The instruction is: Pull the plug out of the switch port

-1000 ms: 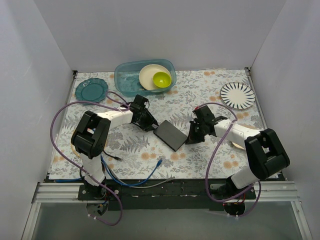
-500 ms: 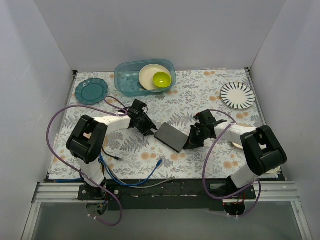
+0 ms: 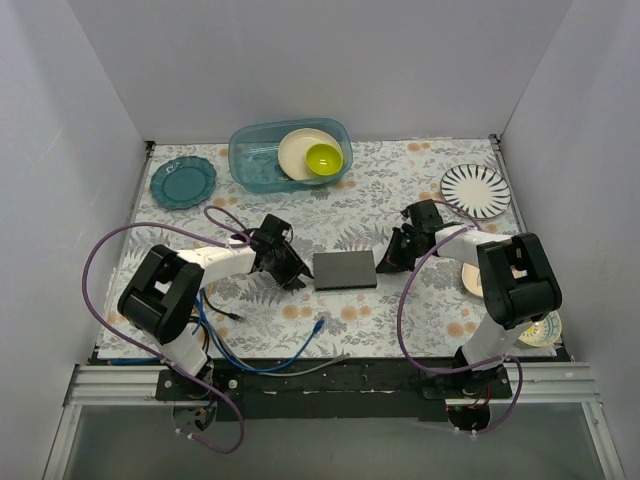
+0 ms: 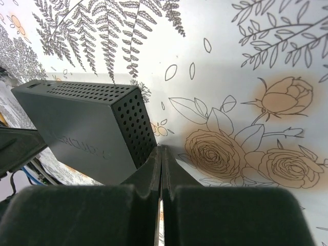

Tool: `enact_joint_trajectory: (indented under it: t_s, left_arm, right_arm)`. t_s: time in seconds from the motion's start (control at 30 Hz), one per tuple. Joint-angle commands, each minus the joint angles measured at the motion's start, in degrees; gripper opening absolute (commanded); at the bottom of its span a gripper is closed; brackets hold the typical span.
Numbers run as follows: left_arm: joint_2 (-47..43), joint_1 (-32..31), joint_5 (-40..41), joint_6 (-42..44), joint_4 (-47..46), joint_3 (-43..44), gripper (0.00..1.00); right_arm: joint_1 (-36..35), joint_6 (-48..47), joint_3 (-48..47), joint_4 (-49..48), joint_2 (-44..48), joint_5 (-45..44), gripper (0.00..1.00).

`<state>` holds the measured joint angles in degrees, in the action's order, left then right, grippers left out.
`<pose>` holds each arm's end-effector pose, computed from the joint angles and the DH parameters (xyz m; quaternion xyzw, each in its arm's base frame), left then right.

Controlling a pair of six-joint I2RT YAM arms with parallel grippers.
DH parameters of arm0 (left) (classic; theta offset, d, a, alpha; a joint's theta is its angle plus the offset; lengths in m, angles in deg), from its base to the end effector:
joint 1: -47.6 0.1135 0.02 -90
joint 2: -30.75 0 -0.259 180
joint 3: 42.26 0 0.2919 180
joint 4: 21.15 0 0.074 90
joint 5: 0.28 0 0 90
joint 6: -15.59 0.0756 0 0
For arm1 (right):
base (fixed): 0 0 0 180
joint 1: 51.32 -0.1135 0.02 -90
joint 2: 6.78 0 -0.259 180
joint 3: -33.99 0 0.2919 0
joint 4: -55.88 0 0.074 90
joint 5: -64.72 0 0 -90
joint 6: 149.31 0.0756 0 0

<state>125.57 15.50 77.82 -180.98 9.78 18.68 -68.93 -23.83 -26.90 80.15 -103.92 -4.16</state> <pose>0.2857 -0.1976 0.0750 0.5693 -0.7865 0.2386 0.0181 0.3337 0.1345 0.0721 0.1016 0.9464 0.2703 0.1446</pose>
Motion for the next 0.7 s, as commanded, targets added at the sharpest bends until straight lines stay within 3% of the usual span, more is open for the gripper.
enact_joint_trajectory:
  t_s: [0.0,0.2,0.37,0.43,0.63,0.67]
  left_arm:
    - [-0.5,-0.6,1.2,-0.9,3.0,-1.2,0.35]
    - [-1.1,0.2,6.1,-2.0,7.7,0.9,0.39]
    - [-6.8,2.6,19.2,-0.3,20.5,7.6,0.57]
    - [-9.2,3.3,22.5,1.9,23.3,9.7,0.61]
    - [-11.6,4.6,18.4,11.4,21.3,12.8,0.85]
    - [-12.3,4.5,17.9,12.3,20.7,12.5,0.91]
  right_arm:
    - [0.1,-3.7,0.8,-1.0,-0.3,-5.5,0.01]
    - [0.4,-5.4,2.6,2.2,5.1,-10.2,0.01]
    - [0.0,-9.8,-0.6,10.1,17.7,-25.2,0.04]
    - [-1.7,-10.6,-2.2,13.6,22.4,-30.6,0.11]
    - [-10.8,-11.1,0.9,9.1,34.2,-26.3,0.41]
    - [-12.4,-11.0,2.5,8.0,38.6,-27.0,0.58]
